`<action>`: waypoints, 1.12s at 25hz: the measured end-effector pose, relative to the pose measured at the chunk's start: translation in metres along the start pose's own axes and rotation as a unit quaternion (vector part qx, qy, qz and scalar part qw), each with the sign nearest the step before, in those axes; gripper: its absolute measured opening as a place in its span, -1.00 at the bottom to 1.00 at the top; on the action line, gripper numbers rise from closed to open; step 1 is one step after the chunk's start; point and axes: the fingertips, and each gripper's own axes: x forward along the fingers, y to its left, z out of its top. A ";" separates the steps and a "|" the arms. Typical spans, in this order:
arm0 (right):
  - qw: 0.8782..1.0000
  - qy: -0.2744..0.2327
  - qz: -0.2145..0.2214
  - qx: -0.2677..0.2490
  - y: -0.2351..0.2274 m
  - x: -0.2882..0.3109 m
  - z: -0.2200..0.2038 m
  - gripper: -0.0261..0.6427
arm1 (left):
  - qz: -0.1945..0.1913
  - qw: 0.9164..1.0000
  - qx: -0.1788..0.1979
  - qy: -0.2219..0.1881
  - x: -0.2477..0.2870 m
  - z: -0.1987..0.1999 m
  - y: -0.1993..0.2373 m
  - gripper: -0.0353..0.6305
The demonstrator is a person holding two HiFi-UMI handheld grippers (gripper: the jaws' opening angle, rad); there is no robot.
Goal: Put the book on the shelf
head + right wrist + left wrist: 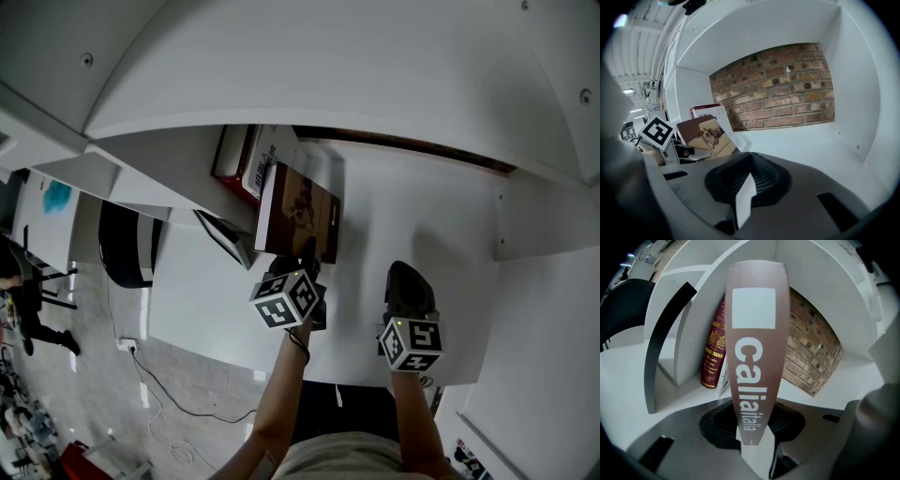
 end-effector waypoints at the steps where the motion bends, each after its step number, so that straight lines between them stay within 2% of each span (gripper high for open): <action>1: 1.000 -0.001 0.000 0.001 -0.001 0.000 0.000 -0.87 | -0.001 1.000 0.000 -0.001 0.001 0.001 0.000 -0.45; 17: 1.000 -0.001 -0.001 0.006 0.000 0.005 0.001 -0.87 | -0.016 1.000 -0.003 -0.005 0.020 0.013 -0.003 -0.44; 22: 1.000 0.000 -0.004 0.007 -0.002 0.006 0.001 -0.87 | -0.009 1.000 0.020 -0.008 0.023 0.016 -0.001 -0.44; 24: 1.000 0.001 -0.005 0.008 -0.002 0.007 0.001 -0.87 | -0.001 0.999 0.029 -0.015 0.024 0.017 0.001 -0.37; 28: 1.000 0.000 -0.004 0.009 0.000 0.006 0.002 -0.87 | -0.005 0.999 0.019 -0.029 0.020 0.020 0.002 -0.23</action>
